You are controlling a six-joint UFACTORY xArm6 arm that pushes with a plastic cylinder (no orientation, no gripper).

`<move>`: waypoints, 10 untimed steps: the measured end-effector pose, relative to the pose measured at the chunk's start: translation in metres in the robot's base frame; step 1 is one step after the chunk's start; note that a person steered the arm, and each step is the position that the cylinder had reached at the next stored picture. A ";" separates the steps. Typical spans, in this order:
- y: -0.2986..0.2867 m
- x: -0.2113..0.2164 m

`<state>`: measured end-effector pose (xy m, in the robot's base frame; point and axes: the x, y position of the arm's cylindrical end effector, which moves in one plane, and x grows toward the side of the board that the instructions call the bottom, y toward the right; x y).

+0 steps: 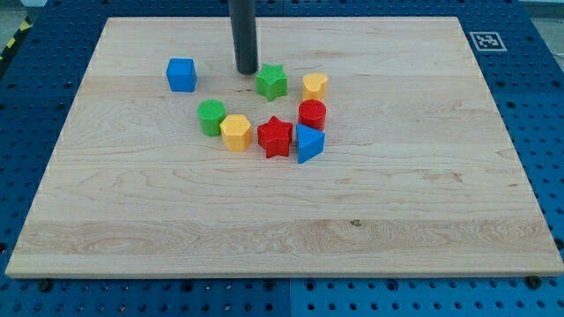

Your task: Move the blue cube slightly to right

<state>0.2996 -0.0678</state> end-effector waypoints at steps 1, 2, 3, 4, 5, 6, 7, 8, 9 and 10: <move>-0.054 -0.034; -0.139 -0.040; -0.180 -0.032; -0.179 -0.012; -0.165 0.017; -0.141 0.021; -0.119 0.022; -0.112 0.041; -0.107 0.059; -0.104 0.059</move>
<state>0.3584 -0.1714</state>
